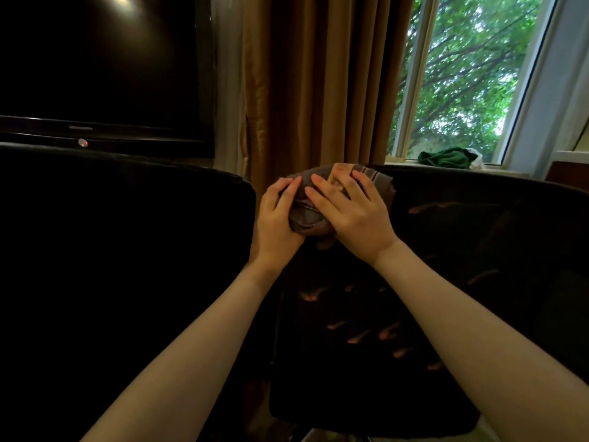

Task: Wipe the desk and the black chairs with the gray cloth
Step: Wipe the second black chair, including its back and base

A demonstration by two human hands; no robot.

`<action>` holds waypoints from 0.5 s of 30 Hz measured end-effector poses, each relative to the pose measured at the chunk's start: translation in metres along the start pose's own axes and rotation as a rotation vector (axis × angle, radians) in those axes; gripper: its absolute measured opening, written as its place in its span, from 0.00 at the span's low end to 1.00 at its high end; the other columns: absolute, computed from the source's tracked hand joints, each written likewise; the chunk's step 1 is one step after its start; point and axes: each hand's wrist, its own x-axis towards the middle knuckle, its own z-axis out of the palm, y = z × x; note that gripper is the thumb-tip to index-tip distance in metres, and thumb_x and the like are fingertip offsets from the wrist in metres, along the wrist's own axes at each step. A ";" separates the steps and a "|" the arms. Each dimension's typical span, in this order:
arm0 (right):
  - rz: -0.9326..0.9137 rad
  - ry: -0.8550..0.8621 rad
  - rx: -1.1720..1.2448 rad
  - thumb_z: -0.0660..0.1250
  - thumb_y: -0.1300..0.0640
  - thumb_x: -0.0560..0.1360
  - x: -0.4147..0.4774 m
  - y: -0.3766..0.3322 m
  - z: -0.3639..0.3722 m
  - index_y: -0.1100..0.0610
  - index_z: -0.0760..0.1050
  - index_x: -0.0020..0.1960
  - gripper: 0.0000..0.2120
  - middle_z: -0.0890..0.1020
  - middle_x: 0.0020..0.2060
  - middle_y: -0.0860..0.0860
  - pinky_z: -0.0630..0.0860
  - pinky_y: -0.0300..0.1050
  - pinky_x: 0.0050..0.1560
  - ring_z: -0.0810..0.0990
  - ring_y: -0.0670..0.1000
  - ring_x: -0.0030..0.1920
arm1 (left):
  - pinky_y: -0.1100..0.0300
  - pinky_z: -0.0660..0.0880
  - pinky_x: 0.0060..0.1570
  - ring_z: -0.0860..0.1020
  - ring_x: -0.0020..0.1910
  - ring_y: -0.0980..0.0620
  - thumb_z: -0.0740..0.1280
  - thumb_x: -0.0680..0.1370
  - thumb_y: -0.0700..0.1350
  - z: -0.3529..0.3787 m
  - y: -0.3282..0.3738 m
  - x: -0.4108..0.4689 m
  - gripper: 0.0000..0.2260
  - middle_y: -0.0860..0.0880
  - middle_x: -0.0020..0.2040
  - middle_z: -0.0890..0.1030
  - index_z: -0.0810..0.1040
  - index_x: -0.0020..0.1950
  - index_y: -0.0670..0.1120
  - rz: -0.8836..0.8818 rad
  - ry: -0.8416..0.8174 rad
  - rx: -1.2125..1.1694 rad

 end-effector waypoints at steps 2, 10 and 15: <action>0.002 -0.011 0.000 0.64 0.57 0.77 -0.016 -0.005 0.006 0.57 0.77 0.62 0.15 0.79 0.61 0.55 0.69 0.56 0.60 0.79 0.60 0.57 | 0.54 0.70 0.64 0.70 0.65 0.45 0.75 0.67 0.39 0.005 -0.006 -0.010 0.29 0.39 0.62 0.73 0.71 0.67 0.38 0.000 -0.018 0.003; 0.061 -0.051 0.108 0.63 0.53 0.78 -0.070 -0.023 0.017 0.58 0.76 0.63 0.16 0.78 0.61 0.56 0.69 0.55 0.59 0.74 0.58 0.59 | 0.55 0.65 0.64 0.70 0.61 0.45 0.70 0.69 0.46 0.032 -0.026 -0.051 0.27 0.38 0.59 0.76 0.71 0.66 0.40 0.140 -0.039 0.038; 0.097 -0.056 0.153 0.71 0.49 0.72 -0.102 -0.033 0.022 0.57 0.71 0.65 0.24 0.78 0.62 0.55 0.69 0.54 0.59 0.73 0.57 0.60 | 0.58 0.64 0.64 0.70 0.62 0.44 0.69 0.70 0.46 0.049 -0.035 -0.075 0.26 0.41 0.60 0.74 0.68 0.67 0.42 0.233 -0.055 0.081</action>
